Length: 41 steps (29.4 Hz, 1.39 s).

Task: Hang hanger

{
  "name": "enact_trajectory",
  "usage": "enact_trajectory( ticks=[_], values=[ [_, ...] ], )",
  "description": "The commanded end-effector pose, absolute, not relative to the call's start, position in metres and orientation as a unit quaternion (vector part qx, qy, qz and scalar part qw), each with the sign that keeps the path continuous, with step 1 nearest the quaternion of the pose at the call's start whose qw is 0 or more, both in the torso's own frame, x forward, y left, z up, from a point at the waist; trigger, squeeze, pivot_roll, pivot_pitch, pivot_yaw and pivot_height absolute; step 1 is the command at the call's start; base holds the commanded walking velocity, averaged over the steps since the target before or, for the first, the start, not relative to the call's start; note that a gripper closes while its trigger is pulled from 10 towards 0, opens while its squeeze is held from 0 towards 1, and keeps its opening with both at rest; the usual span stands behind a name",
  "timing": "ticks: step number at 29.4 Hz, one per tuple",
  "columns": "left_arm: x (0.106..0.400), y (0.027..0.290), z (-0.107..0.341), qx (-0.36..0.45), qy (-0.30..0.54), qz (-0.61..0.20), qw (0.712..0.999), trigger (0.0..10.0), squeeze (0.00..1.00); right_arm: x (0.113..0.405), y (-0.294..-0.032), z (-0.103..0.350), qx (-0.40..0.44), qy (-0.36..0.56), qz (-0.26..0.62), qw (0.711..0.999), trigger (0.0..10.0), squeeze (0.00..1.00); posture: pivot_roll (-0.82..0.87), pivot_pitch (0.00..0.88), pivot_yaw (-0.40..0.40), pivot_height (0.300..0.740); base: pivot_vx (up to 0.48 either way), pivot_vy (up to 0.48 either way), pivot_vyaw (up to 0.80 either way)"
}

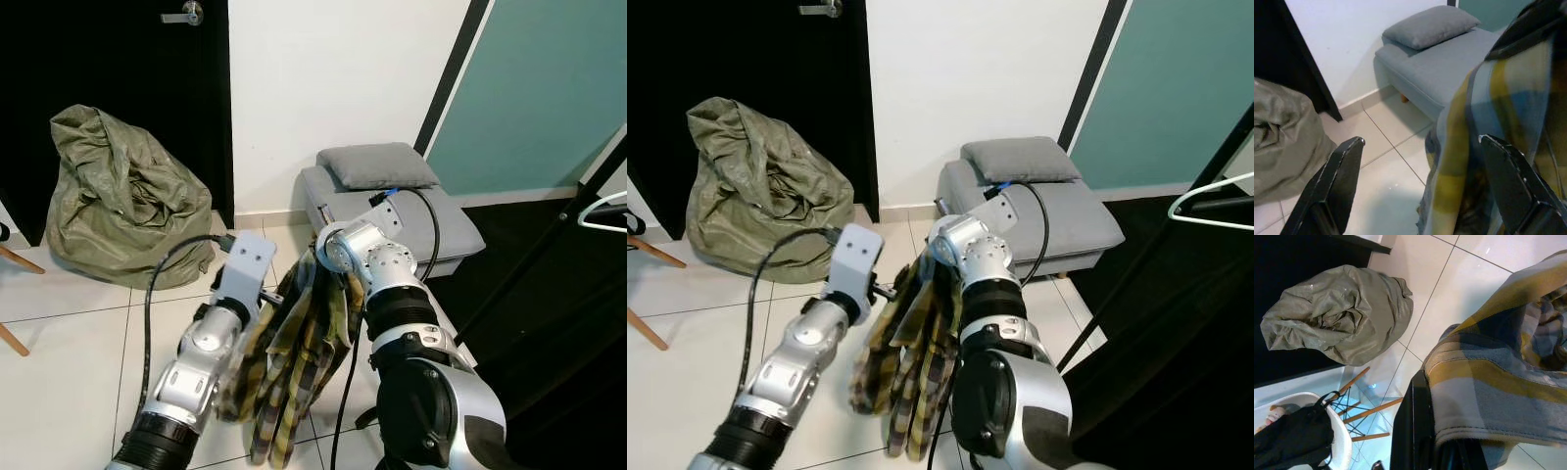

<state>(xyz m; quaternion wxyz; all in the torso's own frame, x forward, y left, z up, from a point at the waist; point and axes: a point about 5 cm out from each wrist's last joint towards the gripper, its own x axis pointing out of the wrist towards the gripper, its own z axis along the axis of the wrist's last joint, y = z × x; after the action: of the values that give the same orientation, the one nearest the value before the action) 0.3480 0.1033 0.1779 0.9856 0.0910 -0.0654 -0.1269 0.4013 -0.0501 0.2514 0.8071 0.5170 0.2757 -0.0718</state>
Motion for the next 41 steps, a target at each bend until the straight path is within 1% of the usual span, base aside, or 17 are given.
enact_trajectory(
  ticks=[1,3,5,14,16,19,21,23,25,26,27,30,33,36,39,40,41],
  values=[
    [0.344,0.087,0.164,0.053,-0.046,-0.173,0.982,10.0,0.0,0.399,-0.047,0.264,0.53,0.269,-0.064,0.801,0.0,0.0,-0.07,0.222,-0.095,0.74,0.0,0.0,0.0],
    [0.342,0.08,0.163,0.039,-0.044,-0.199,0.978,10.0,0.0,0.398,-0.046,0.264,0.532,0.271,-0.064,0.8,0.0,0.0,-0.07,0.222,-0.095,0.74,0.0,0.0,0.0],
    [0.34,0.075,0.163,0.061,-0.046,-0.218,0.973,10.0,0.0,0.397,-0.046,0.264,0.534,0.271,-0.067,0.798,0.0,0.0,-0.07,0.216,-0.092,0.74,0.0,0.0,0.0],
    [0.335,0.07,0.17,0.127,-0.053,-0.223,0.965,10.0,0.0,0.401,-0.046,0.266,0.538,0.262,-0.08,0.797,0.0,0.0,-0.07,0.211,-0.093,0.74,0.0,0.0,0.0],
    [0.339,0.076,0.165,0.162,-0.052,-0.185,0.968,10.0,0.0,0.4,-0.043,0.267,0.542,0.265,-0.079,0.794,0.0,0.0,-0.06,0.21,-0.096,0.74,0.0,0.0,0.0],
    [0.351,0.102,0.159,0.196,-0.06,-0.082,0.975,10.0,0.0,0.396,-0.034,0.274,0.549,0.272,-0.065,0.787,0.0,0.0,-0.07,0.212,-0.101,0.74,0.0,0.0,0.0],
    [0.351,0.102,0.159,0.196,-0.06,-0.082,0.975,10.0,0.0,0.396,-0.034,0.274,0.549,0.272,-0.065,0.787,0.0,0.0,-0.07,0.212,-0.101,0.74,0.0,0.0,0.0],
    [0.358,0.117,0.156,0.212,-0.065,-0.041,0.974,10.0,0.0,0.394,-0.031,0.278,0.551,0.276,-0.061,0.785,0.0,0.0,-0.07,0.214,-0.102,0.74,0.0,0.0,0.0],
    [0.358,0.117,0.156,0.212,-0.065,-0.041,0.974,10.0,0.0,0.394,-0.031,0.278,0.551,0.276,-0.061,0.785,0.0,0.0,-0.07,0.214,-0.102,0.74,0.0,0.0,0.0],
    [0.362,0.127,0.156,0.223,-0.069,-0.019,0.972,10.0,0.0,0.393,-0.031,0.279,0.552,0.278,-0.06,0.784,0.0,0.0,-0.08,0.213,-0.1,0.74,0.0,0.0,0.0],
    [0.362,0.127,0.156,0.223,-0.069,-0.019,0.972,10.0,0.0,0.393,-0.031,0.279,0.552,0.278,-0.06,0.784,0.0,0.0,-0.08,0.213,-0.1,0.74,0.0,0.0,0.0],
    [0.377,0.152,0.177,0.25,-0.086,0.003,0.964,10.0,0.0,0.395,-0.041,0.282,0.556,0.268,-0.069,0.784,0.0,0.0,-0.07,0.211,-0.093,0.74,0.0,0.0,0.0],
    [0.383,0.159,0.188,0.261,-0.098,0.007,0.96,10.0,0.0,0.397,-0.046,0.281,0.558,0.263,-0.077,0.783,0.0,0.0,-0.07,0.21,-0.093,0.74,0.0,0.0,0.0],
    [0.388,0.16,0.199,0.257,-0.115,-0.01,0.96,10.0,0.0,0.399,-0.05,0.278,0.564,0.262,-0.089,0.778,0.0,0.0,-0.07,0.211,-0.092,0.74,0.0,0.0,0.0],
    [0.389,0.148,0.213,0.16,-0.129,-0.074,0.976,10.0,0.0,0.401,-0.053,0.275,0.567,0.257,-0.1,0.776,0.0,0.0,-0.07,0.211,-0.082,0.74,0.0,0.0,0.0],
    [0.389,0.148,0.213,0.16,-0.129,-0.074,0.976,10.0,0.0,0.401,-0.053,0.275,0.567,0.257,-0.1,0.776,0.0,0.0,-0.07,0.211,-0.082,0.74,0.0,0.0,0.0],
    [0.387,0.137,0.214,0.114,-0.121,-0.132,0.977,10.0,0.0,0.404,-0.054,0.271,0.567,0.252,-0.11,0.777,0.0,0.0,-0.08,0.212,-0.084,0.74,0.0,0.0,0.0]
  ],
)
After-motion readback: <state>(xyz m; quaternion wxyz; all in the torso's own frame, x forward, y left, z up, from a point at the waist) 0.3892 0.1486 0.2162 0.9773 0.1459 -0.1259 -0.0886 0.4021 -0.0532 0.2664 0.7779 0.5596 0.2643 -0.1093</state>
